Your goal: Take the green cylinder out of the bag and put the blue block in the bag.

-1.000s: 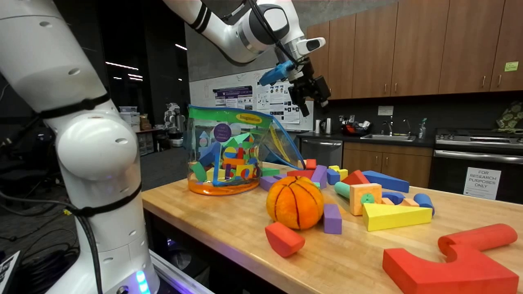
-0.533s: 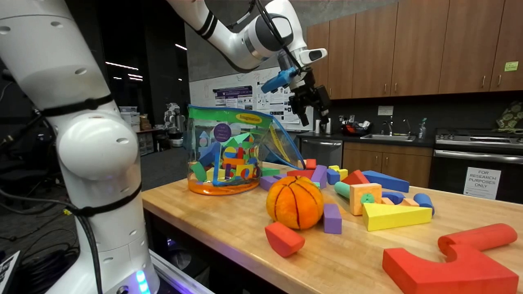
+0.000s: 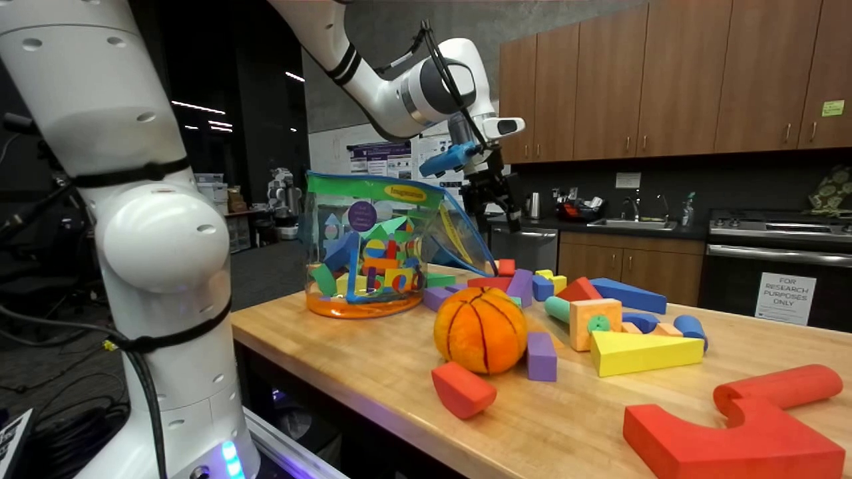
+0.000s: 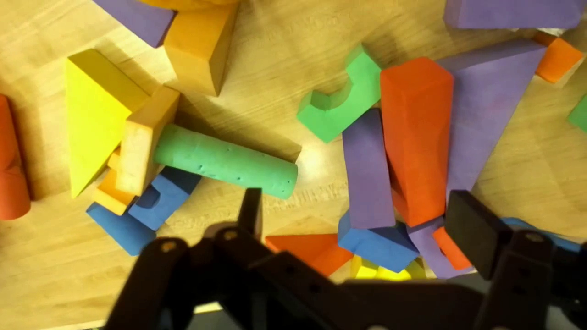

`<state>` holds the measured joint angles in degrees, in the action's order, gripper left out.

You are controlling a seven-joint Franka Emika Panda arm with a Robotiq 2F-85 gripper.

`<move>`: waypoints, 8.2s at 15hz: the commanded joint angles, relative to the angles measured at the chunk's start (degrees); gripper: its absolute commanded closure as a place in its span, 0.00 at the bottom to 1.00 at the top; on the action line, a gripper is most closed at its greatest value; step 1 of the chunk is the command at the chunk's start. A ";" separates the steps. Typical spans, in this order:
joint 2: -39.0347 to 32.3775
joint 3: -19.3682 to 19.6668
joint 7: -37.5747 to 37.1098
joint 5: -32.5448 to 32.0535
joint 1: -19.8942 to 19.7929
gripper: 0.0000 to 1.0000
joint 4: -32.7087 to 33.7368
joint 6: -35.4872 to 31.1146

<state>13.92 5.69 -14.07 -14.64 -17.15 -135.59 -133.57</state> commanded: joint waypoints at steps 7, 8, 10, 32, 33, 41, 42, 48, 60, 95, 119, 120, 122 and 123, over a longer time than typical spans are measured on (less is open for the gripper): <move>-3.48 -0.18 -2.74 -0.28 3.40 0.00 -3.92 -1.40; -3.76 -0.23 -3.44 -0.05 3.80 0.00 -4.34 -1.72; -4.55 -0.36 -5.63 -0.09 4.31 0.00 -4.92 -3.10; -10.80 -0.97 -27.33 -12.16 5.08 0.00 -3.50 -11.92; -11.02 -0.84 -27.23 -12.20 5.24 0.00 -3.49 -11.84; -9.83 0.07 -26.26 -12.56 5.22 0.00 -3.61 -11.22; -9.70 0.13 -26.68 -13.14 5.09 0.00 -3.19 -11.25; -11.55 0.45 -24.91 -12.49 5.31 0.00 -0.65 -10.65; -18.86 1.20 -20.68 -10.68 7.92 0.32 4.91 -4.59; 11.13 -6.16 -23.32 -12.36 6.08 0.82 12.68 0.36; 12.68 -22.41 -16.70 -17.78 11.72 0.33 7.48 -2.19; 12.69 -22.41 -16.68 -17.78 11.72 0.32 7.48 -2.19; 12.70 -22.41 -16.67 -17.78 11.72 0.32 7.47 -2.20; 12.70 -22.41 -16.67 -17.78 11.72 0.32 7.47 -2.20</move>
<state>26.68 -16.92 -30.79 -32.39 -5.69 -128.25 -135.94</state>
